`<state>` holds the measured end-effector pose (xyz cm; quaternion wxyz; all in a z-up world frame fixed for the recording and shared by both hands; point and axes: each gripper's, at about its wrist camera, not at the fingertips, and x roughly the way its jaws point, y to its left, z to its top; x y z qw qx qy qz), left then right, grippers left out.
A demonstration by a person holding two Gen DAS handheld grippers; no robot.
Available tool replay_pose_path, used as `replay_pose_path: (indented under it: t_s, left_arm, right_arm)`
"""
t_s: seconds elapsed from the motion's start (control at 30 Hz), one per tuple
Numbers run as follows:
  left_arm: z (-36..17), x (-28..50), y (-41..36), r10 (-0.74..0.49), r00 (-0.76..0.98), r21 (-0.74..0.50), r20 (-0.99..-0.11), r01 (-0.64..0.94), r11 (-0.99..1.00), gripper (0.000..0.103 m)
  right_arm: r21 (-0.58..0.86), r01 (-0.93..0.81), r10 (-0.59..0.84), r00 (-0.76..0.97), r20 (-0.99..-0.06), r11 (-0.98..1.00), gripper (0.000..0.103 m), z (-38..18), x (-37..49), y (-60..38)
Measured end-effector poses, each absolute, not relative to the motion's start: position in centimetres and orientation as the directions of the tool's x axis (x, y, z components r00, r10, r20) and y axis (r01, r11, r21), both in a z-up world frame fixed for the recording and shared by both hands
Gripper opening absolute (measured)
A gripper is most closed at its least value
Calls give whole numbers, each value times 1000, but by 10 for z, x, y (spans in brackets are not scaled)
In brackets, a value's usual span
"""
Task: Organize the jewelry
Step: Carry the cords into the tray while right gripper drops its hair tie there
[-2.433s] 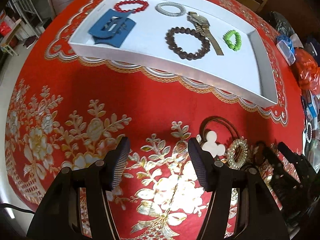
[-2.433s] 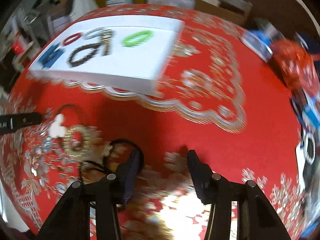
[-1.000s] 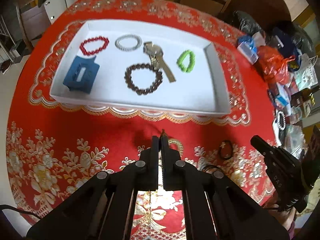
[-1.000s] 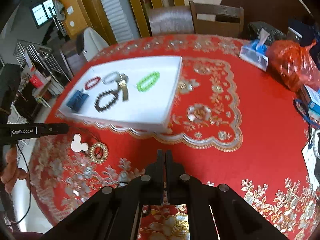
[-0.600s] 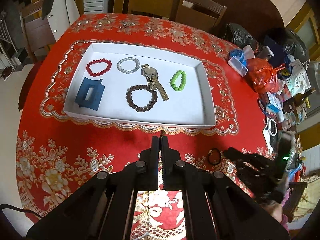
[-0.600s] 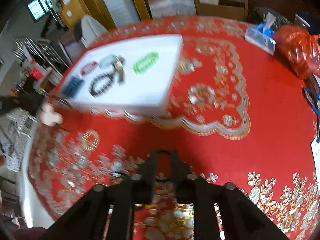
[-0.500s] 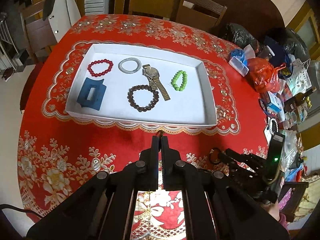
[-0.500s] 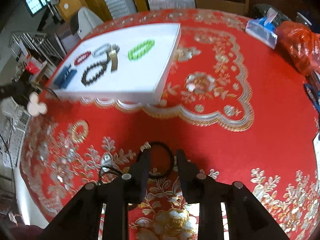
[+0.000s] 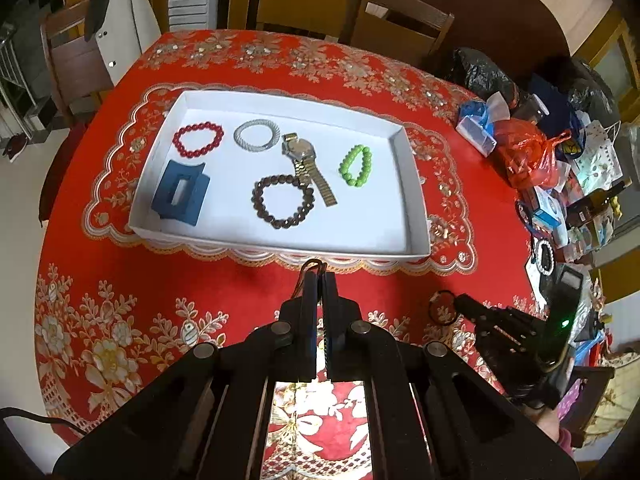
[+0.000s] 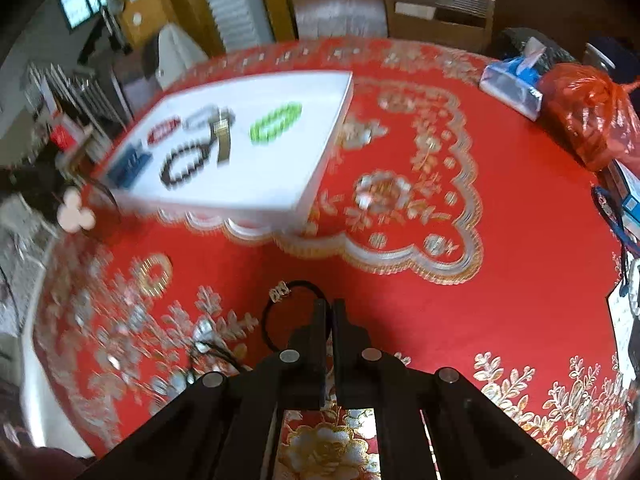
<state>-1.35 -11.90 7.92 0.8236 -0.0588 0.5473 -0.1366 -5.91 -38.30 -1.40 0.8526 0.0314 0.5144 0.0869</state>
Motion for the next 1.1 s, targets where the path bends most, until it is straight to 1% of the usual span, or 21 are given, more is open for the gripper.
replay_pose_path:
  t_s: [0.17,0.4,0.57,0.87,1.1]
  left_arm:
    - [88,-9,-127,-295,372,-243,-880,179,953,1]
    - [97,6,-150,-306,377,-238,-874,216,947,1]
    - [94,20,-169,-306,368,-226,-878,245,943,1]
    - [60,46,-198,-293,302,-212,-907,273,938,1]
    - [32,66,-196,-284,251,-216,-925,265,940,1]
  right_arm:
    - [214,-95,233,482,-845,972,2,6,-55,-389]
    - [218,-102,238,532,-813,971,2,35,-33,-378]
    - [219,-92,233,543,-807,971,2,42,-12,-374]
    - [232,-58,227,536,-813,971,2,37,23,-373]
    - [228,-56,224,505,-833,972,2,25,48,-366]
